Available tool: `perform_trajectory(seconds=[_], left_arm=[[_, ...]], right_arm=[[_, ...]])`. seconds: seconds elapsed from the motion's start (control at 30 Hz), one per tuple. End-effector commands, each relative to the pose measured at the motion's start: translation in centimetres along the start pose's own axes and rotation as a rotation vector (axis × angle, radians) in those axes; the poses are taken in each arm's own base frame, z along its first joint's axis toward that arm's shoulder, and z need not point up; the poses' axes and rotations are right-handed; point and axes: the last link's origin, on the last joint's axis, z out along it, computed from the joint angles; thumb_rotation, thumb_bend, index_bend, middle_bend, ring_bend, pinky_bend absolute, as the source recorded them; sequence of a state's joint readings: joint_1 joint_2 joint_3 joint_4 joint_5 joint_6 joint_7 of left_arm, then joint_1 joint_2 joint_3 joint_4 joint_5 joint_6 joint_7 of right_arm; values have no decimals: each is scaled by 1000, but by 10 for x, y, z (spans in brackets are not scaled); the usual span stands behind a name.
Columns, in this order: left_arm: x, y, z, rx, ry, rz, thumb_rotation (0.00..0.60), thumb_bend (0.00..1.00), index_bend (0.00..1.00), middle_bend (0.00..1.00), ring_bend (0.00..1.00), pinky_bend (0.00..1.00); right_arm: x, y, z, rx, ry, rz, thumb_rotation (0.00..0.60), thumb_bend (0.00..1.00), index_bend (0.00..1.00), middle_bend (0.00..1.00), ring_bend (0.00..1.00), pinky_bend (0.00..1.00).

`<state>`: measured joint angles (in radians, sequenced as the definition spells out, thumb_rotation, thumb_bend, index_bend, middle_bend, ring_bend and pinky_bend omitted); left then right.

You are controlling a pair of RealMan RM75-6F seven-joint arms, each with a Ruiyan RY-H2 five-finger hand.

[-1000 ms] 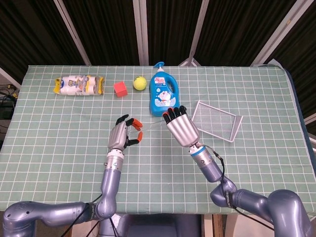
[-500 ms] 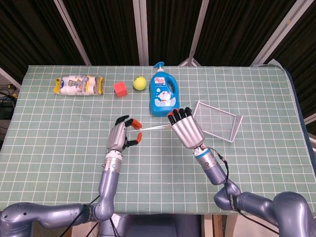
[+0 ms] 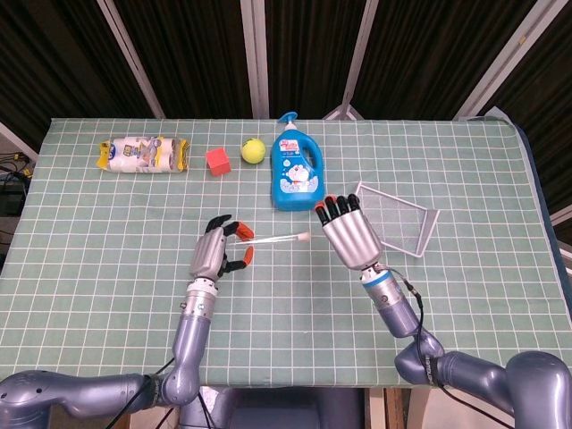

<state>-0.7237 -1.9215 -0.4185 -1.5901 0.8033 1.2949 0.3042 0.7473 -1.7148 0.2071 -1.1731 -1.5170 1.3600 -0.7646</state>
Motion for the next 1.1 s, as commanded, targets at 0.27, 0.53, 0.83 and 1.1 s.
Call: perform_trajectory(seconds=[0.27, 0.53, 0.83, 1.1], left_arm=[[-11, -21, -8, 14, -51, 47, 600, 739, 516, 482, 111, 45], [-23, -27, -10, -26, -84, 111, 600, 739, 517, 482, 111, 45], [-32, -38, -11, -30, -101, 152, 600, 738, 517, 482, 111, 45], [-34, -43, -11, -27, -101, 169, 600, 738, 516, 481, 111, 45]], right_arm=[[3, 20, -2, -47, -2, 1, 600, 426, 367, 418, 448, 482], [11, 33, 0, -71, 16, 5, 600, 426, 367, 418, 448, 482], [16, 43, -3, -92, 15, 17, 600, 426, 367, 418, 448, 482], [19, 46, -4, -99, 15, 27, 600, 426, 367, 418, 448, 482]])
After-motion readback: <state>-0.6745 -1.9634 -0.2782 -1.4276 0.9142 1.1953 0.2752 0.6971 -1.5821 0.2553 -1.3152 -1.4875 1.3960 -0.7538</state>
